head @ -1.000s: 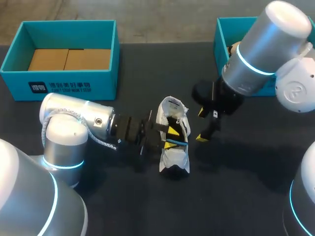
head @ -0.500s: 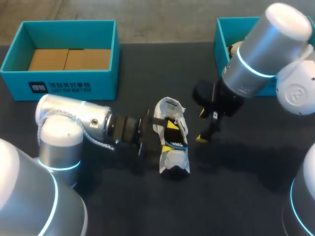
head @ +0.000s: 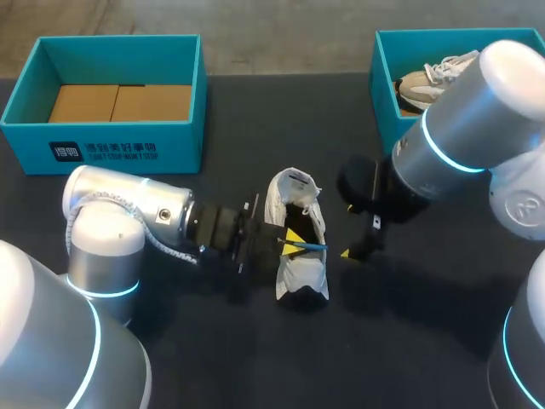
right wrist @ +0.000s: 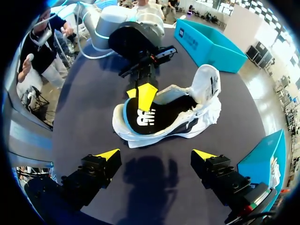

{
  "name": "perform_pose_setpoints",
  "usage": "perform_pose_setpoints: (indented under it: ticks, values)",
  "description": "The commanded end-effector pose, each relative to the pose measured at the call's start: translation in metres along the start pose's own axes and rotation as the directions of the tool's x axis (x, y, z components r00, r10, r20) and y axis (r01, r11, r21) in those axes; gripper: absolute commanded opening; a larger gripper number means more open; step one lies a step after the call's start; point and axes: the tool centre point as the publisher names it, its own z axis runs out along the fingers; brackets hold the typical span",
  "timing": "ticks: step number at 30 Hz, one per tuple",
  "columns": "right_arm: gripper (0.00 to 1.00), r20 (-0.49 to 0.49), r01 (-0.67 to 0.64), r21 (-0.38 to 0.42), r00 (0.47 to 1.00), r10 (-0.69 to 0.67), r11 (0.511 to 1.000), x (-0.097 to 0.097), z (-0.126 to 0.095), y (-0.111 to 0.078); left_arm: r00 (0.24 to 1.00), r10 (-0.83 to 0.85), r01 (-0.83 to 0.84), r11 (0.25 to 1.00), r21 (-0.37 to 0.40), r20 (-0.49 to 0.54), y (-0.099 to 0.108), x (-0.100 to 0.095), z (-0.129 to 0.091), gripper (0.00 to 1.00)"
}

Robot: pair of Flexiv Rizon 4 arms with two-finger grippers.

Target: Take the shoe out of the shoebox, open the shoe tongue, remove and reinsert the insole, then place the shoe into the shoebox

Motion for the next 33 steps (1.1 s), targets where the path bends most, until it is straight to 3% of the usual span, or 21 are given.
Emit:
perform_pose_setpoints:
  ticks: [1, 11, 12, 13, 14, 15, 17, 21, 27, 32, 33]
  values:
    - [1.0, 0.006, 0.002, -0.008, 1.0, -0.002, 1.0, 0.003, -0.003, -0.005, 1.0, -0.005, 0.005, 1.0, 0.001, -0.015, 0.011, 0.0, 0.006, 0.0]
    - [1.0, 0.0, 0.007, -0.008, 1.0, -0.007, 1.0, 0.002, -0.004, -0.007, 0.999, -0.008, 0.006, 0.999, -0.039, -0.031, 0.024, 0.001, 0.005, 0.0]
    - [1.0, -0.001, 0.008, -0.008, 1.0, -0.008, 1.0, 0.002, -0.004, -0.007, 1.0, -0.007, 0.006, 0.999, -0.038, -0.028, 0.023, 0.001, 0.005, 0.08]
    - [1.0, -0.002, 0.008, -0.008, 1.0, -0.008, 1.0, 0.002, -0.004, -0.007, 1.0, -0.006, 0.005, 0.999, -0.036, -0.023, 0.021, 0.0, 0.005, 0.37]
    - [1.0, -0.003, 0.009, -0.008, 1.0, -0.009, 1.0, 0.002, -0.004, -0.007, 1.0, -0.005, 0.005, 0.999, -0.034, -0.019, 0.02, -0.001, 0.005, 0.56]
    - [1.0, -0.003, 0.009, -0.008, 1.0, -0.009, 1.0, 0.001, -0.004, -0.007, 1.0, 0.003, -0.003, 1.0, -0.029, -0.011, 0.017, -0.002, 0.004, 0.56]
    - [1.0, -0.004, 0.011, -0.008, 1.0, -0.011, 1.0, 0.001, -0.004, -0.007, 1.0, 0.009, -0.009, 1.0, -0.02, 0.001, 0.012, -0.005, 0.004, 0.69]
    - [1.0, -0.003, 0.013, -0.009, 1.0, -0.013, 1.0, 0.0, -0.004, -0.006, 1.0, 0.028, -0.028, 1.0, -0.011, 0.012, 0.004, -0.011, 0.003, 0.65]
    - [1.0, 0.003, 0.015, -0.01, 1.0, -0.015, 1.0, -0.001, -0.005, -0.005, 0.999, 0.039, -0.039, 0.999, 0.004, 0.013, -0.006, -0.012, 0.003, 0.53]
    - [1.0, 0.006, 0.013, -0.01, 1.0, -0.012, 1.0, -0.001, -0.005, -0.006, 0.999, 0.033, -0.033, 0.999, 0.014, 0.002, -0.007, -0.01, 0.004, 0.27]
    - [1.0, 0.006, 0.012, -0.01, 1.0, -0.012, 1.0, -0.001, -0.005, -0.006, 1.0, 0.028, -0.028, 0.999, 0.018, 0.0, -0.007, -0.009, 0.004, 0.08]
